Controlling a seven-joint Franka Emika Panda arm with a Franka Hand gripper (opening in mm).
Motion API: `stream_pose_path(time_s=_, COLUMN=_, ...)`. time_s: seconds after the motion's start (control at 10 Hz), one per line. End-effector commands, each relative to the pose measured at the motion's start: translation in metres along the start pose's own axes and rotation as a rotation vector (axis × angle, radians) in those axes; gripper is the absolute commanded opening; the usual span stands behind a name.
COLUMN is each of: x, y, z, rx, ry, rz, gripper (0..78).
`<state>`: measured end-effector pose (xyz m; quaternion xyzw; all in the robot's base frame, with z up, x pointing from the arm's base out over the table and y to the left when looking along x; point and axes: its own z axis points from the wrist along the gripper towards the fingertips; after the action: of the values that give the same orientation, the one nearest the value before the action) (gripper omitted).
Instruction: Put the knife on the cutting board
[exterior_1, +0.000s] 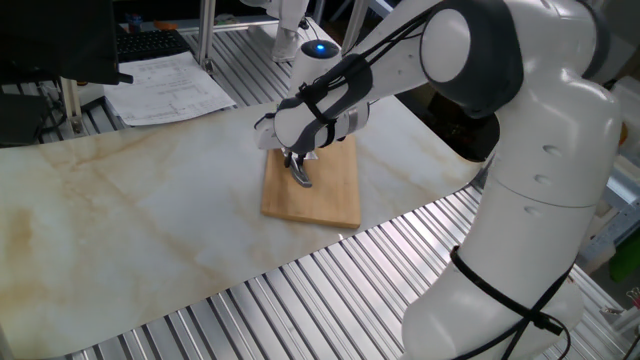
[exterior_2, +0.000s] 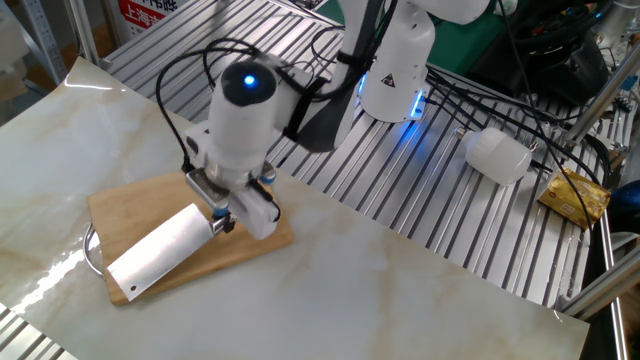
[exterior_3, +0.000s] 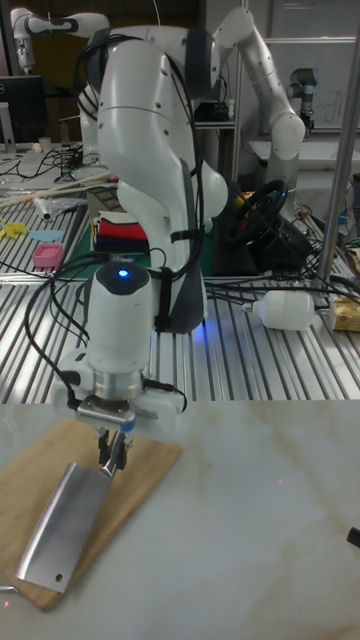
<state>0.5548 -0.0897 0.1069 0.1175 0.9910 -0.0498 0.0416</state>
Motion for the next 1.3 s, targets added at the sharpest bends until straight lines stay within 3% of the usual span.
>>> stream_pose_path(time_s=0.1, x=-0.0075, y=0.0030, z=0.0040, rx=0.005, ry=0.032, rz=-0.015, gripper=1.1)
stream_pose_path(time_s=0.8, x=-0.0055, y=-0.0009, z=0.0096, rx=0.030, ry=0.088, rz=-0.049, gripper=1.1)
stream_pose_path(time_s=1.3, x=-0.0016, y=0.0038, z=0.0137, rx=0.051, ry=0.091, rz=-0.034, gripper=1.1)
